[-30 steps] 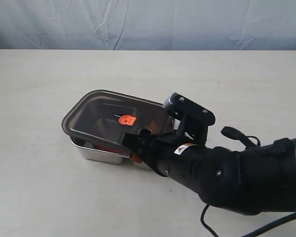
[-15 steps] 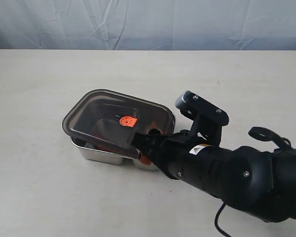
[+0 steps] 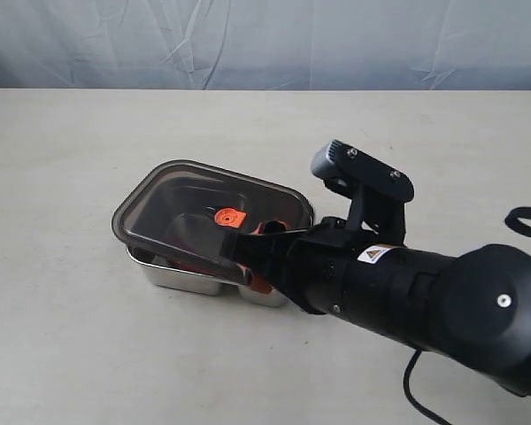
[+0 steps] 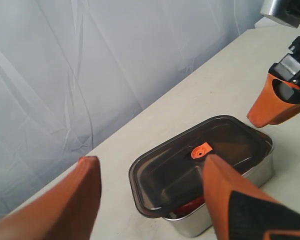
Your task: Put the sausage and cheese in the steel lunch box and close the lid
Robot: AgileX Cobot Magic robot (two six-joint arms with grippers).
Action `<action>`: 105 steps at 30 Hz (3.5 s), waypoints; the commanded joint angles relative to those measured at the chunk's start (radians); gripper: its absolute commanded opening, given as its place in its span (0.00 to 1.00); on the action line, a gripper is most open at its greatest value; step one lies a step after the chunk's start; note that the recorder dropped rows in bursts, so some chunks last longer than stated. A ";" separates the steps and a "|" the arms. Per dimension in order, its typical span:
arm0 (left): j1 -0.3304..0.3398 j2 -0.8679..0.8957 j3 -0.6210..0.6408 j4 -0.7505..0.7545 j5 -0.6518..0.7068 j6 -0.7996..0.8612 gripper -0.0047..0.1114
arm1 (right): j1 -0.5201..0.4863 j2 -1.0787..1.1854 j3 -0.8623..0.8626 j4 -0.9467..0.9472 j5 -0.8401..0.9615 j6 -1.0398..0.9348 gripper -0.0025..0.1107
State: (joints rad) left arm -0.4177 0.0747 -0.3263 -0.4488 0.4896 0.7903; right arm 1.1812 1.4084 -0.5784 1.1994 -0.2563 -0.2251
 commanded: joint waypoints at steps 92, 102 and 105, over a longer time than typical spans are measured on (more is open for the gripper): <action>0.107 1.665 -0.444 0.131 -0.476 -0.658 0.04 | -0.005 -0.077 0.004 -0.207 0.464 -0.170 0.02; 0.079 1.665 -0.444 0.126 -0.385 -0.658 0.04 | -0.005 -0.077 0.004 -0.207 0.461 -0.170 0.02; 0.052 1.660 -0.444 0.128 -0.385 -0.656 0.04 | -0.005 -0.077 0.004 -0.207 0.460 -0.170 0.02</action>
State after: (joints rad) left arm -0.3356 1.7377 -0.7678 -0.3148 0.0929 0.1392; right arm 1.1812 1.3400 -0.5728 1.0034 0.2093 -0.3896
